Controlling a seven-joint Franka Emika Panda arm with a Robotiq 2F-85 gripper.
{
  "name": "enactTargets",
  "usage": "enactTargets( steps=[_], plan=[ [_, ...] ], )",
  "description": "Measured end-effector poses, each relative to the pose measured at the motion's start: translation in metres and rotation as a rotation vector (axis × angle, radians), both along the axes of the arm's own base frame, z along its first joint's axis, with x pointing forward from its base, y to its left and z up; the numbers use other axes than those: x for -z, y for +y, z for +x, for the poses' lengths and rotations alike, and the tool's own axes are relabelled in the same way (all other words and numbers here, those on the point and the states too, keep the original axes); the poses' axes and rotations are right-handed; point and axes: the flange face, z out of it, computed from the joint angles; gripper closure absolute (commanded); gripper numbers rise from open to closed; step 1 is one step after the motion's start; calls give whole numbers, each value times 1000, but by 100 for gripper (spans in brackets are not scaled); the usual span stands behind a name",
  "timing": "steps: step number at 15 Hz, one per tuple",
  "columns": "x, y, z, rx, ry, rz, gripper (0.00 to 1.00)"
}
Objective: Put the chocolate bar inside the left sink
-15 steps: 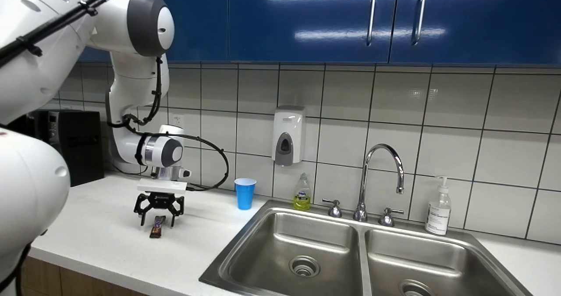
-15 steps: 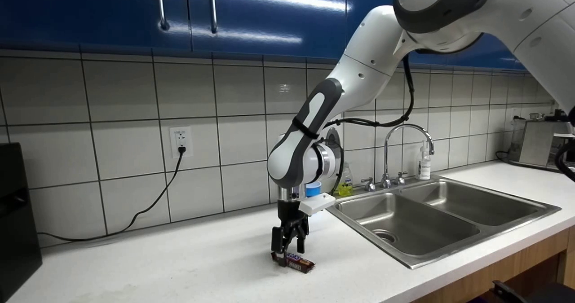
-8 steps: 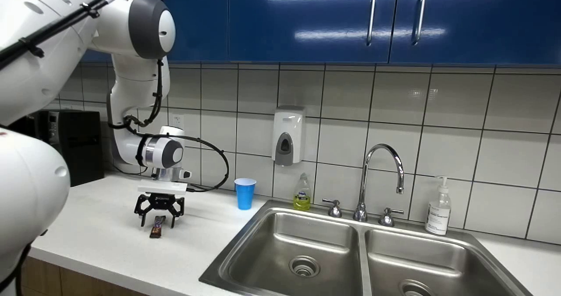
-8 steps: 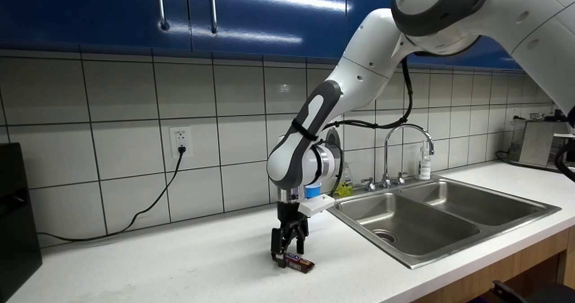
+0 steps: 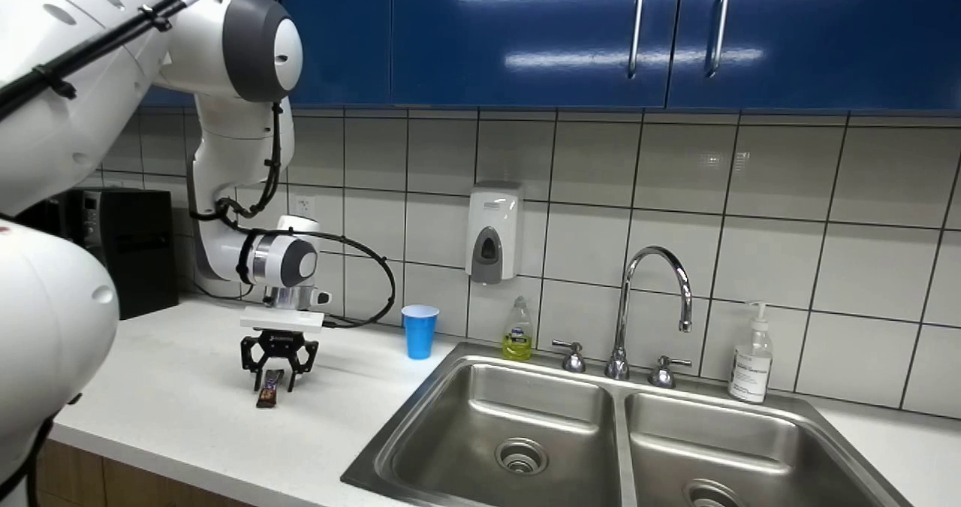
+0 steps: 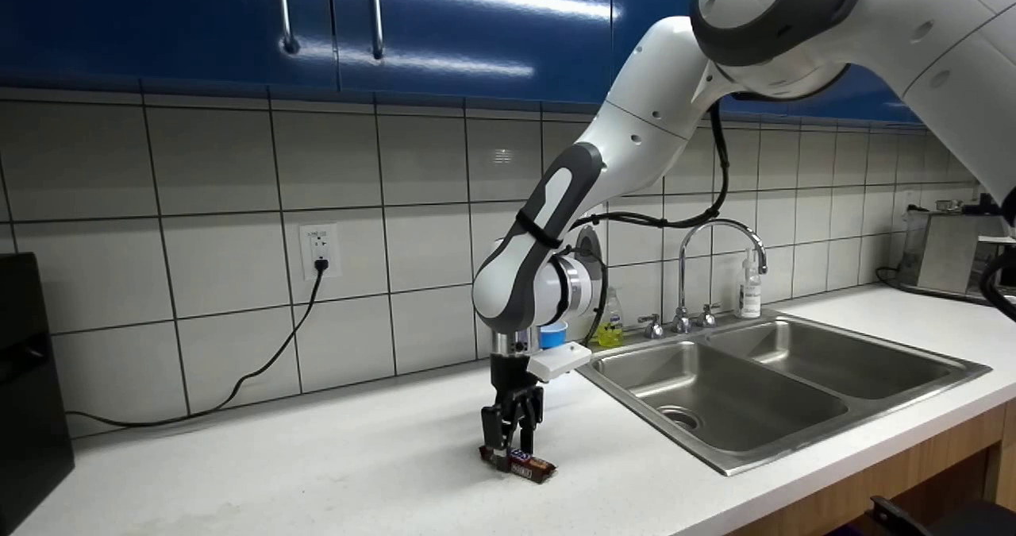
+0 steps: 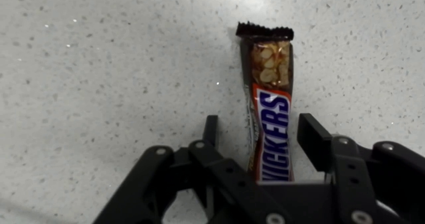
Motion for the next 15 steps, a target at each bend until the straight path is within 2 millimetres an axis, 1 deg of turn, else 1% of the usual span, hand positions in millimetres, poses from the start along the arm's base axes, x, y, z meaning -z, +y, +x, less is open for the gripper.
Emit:
enactTargets(
  steps=[4,5,6,7,12,15],
  plan=[
    [-2,-7,6,13,-7,2,97],
    [-3,-8,7,15,-8,3,99],
    [-3,-8,7,15,-9,3,96],
    [-4,-8,8,15,-10,3,95],
    [-5,-7,9,14,-14,4,95],
    [-14,-6,14,11,-33,7,95]
  ],
)
